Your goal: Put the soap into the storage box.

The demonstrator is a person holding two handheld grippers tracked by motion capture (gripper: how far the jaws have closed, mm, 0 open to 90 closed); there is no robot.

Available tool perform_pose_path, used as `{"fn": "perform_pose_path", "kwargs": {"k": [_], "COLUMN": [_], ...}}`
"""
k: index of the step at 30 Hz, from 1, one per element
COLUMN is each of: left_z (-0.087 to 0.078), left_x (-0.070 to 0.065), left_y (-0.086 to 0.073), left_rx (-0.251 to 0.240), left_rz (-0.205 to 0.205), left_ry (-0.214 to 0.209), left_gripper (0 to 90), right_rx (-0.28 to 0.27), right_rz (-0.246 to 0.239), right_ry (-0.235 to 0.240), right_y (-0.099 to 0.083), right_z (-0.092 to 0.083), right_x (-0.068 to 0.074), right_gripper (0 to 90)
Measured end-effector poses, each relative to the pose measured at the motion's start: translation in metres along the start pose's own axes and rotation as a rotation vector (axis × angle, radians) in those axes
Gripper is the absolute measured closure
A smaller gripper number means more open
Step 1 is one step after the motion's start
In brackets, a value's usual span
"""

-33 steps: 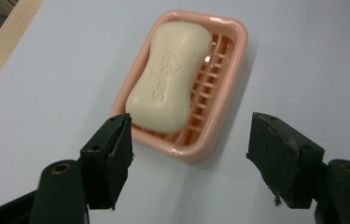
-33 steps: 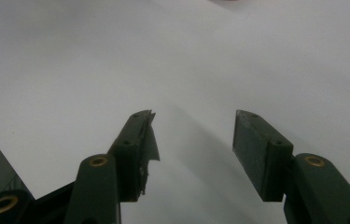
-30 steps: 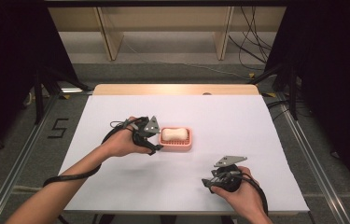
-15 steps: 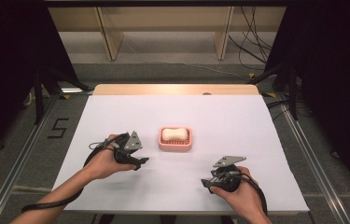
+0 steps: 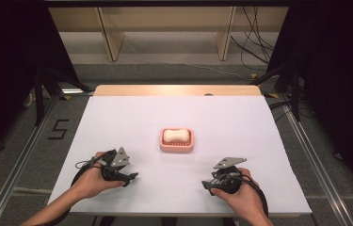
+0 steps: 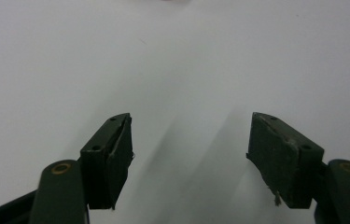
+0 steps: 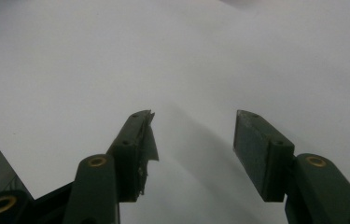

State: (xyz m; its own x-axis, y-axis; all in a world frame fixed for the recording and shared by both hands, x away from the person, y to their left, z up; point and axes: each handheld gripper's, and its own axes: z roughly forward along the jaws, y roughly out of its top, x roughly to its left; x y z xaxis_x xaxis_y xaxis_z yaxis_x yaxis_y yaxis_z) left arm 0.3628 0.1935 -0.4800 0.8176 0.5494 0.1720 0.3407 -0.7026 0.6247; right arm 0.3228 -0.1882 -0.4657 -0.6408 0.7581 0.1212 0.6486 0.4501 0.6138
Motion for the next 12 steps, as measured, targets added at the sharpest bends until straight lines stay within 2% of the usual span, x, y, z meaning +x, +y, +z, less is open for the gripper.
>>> {"fn": "perform_pose_path", "kwargs": {"k": [1, 3, 7, 10, 12], "left_z": [-0.001, -0.003, -0.01, -0.017, -0.02], "left_x": [-0.001, -0.005, -0.008, -0.008, -0.008], "left_y": [-0.002, -0.007, -0.015, -0.017, -0.018], "left_rx": [0.0, -0.009, -0.021, -0.039, -0.033], "left_rz": [-0.006, -0.02, -0.053, -0.039, -0.059], "left_ry": [-0.007, -0.003, -0.001, 0.032, 0.018], "left_gripper": [30.6, 30.6, 30.7, 30.7, 30.7], "right_rx": [-0.004, 0.005, 0.004, 0.008, 0.003], "right_rz": [-0.011, 0.008, 0.007, 0.014, 0.01], "right_ry": [-0.003, 0.0, 0.001, 0.006, 0.009], "right_y": [0.0, 0.0, -0.001, 0.0, 0.0], "right_z": [0.001, 0.0, 0.0, 0.0, -0.001], "right_x": [-0.001, 0.0, 0.0, 0.0, -0.001], "right_gripper": [47.4, 47.3, 47.3, 47.3, 47.3]}}
